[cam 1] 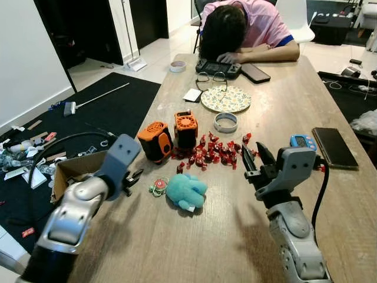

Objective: Hang keys on a hook

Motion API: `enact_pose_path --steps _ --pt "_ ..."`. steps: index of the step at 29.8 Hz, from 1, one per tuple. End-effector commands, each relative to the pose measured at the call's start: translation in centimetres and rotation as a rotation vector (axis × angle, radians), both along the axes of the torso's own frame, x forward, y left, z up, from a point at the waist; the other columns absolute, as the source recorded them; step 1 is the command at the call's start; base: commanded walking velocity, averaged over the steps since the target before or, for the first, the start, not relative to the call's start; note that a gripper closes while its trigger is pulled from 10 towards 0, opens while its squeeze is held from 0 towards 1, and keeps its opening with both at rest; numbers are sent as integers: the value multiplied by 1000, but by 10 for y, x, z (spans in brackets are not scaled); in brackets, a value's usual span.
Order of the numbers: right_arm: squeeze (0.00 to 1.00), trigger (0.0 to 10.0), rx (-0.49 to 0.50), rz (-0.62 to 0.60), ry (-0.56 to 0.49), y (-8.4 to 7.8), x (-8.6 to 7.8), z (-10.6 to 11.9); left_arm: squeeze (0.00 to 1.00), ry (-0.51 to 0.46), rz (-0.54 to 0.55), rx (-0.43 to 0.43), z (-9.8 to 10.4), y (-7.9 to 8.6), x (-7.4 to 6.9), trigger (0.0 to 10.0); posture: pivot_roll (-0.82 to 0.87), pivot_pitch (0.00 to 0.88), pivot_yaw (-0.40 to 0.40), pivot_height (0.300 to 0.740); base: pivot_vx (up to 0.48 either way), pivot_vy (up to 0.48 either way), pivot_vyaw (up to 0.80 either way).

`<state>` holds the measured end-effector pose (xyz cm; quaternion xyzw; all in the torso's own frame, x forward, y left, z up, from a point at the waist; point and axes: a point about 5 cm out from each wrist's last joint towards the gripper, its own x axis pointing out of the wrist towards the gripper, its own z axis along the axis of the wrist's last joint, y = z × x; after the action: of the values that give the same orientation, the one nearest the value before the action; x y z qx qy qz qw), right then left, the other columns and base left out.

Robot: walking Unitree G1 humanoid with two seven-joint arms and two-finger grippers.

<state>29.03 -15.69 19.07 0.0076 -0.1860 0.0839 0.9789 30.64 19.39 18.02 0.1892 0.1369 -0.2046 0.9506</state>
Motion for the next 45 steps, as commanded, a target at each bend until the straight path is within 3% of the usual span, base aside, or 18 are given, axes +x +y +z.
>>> enact_pose_path --steps 1,4,9,15,20,35,40,45 --pt "0 10000 -5 8 1 2 -1 -1 0 19 2 4 0 8 -4 10000 71 163 82 740 0 0 0" --pt "0 10000 -7 18 2 4 1 -1 0 69 -30 -3 -7 12 -16 10000 79 160 77 740 0 0 0" --pt "0 10000 -8 25 2 5 2 -1 0 117 -47 -57 -20 -2 -24 10000 82 156 73 740 0 0 0" --pt "0 10000 -9 27 5 5 2 -2 0 157 66 -223 -35 -40 -15 10000 78 154 72 740 0 0 0" --pt "0 10000 -8 25 7 5 2 -2 0 172 97 -269 -36 -51 -7 10000 69 155 75 740 0 0 0" --pt "0 10000 -5 19 10 3 0 -3 0 182 179 -194 -45 -40 -10 9686 70 167 77 740 0 0 0" --pt "0 10000 -6 20 12 3 0 -3 0 220 154 -193 -48 -34 -22 10000 76 170 74 740 0 0 0" --pt "0 10000 -6 25 14 4 1 -4 0 234 148 -196 -50 -40 -29 10000 82 170 71 740 0 0 0"
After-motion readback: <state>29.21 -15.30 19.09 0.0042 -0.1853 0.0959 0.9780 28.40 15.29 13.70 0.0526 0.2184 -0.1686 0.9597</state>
